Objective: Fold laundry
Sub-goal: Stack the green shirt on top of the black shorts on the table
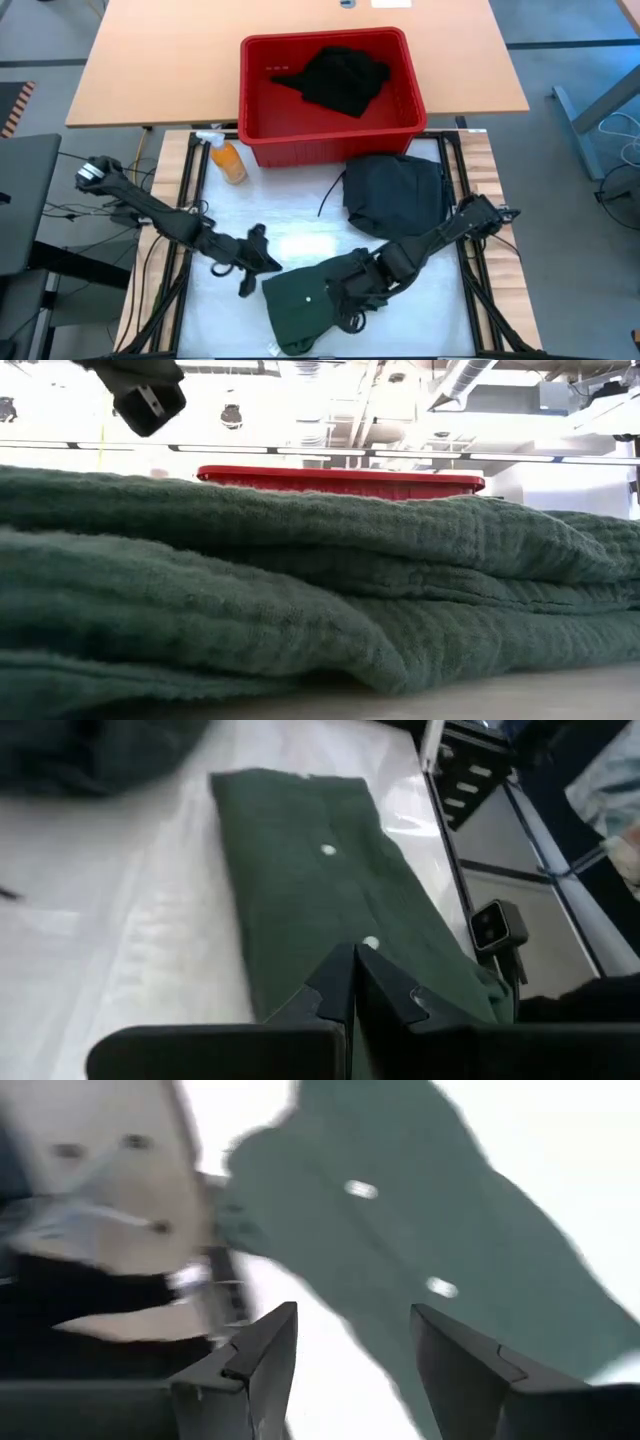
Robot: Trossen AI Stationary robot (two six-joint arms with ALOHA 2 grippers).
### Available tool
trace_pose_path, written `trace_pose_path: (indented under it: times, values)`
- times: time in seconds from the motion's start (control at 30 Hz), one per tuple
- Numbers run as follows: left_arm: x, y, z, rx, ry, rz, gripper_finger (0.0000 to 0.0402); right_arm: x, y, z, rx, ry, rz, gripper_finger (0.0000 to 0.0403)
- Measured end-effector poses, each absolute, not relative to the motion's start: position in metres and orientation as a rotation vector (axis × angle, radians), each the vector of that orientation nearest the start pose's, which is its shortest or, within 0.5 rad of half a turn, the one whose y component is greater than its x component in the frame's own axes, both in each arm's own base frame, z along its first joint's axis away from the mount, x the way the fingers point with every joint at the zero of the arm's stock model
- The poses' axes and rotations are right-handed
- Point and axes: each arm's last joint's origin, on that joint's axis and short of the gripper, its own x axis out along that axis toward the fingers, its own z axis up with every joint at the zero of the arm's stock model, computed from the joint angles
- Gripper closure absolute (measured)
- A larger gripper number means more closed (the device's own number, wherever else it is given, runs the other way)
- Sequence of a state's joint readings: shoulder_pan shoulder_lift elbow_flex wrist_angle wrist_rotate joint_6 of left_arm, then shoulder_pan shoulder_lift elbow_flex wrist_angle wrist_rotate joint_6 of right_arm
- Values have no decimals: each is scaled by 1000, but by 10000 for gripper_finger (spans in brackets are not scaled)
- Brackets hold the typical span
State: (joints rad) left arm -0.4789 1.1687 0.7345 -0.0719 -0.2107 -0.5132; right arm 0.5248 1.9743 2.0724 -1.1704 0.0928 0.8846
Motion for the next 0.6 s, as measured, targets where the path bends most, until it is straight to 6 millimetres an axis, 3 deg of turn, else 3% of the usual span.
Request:
trace_pose_path:
  times: [0.33,0.6]
  values:
    - [257,-133,199,-408,700,-266,401,322,218,342,374,1139,-282,172]
    - [262,-135,200,-454,650,-271,388,298,209,326,306,1149,-364,172]
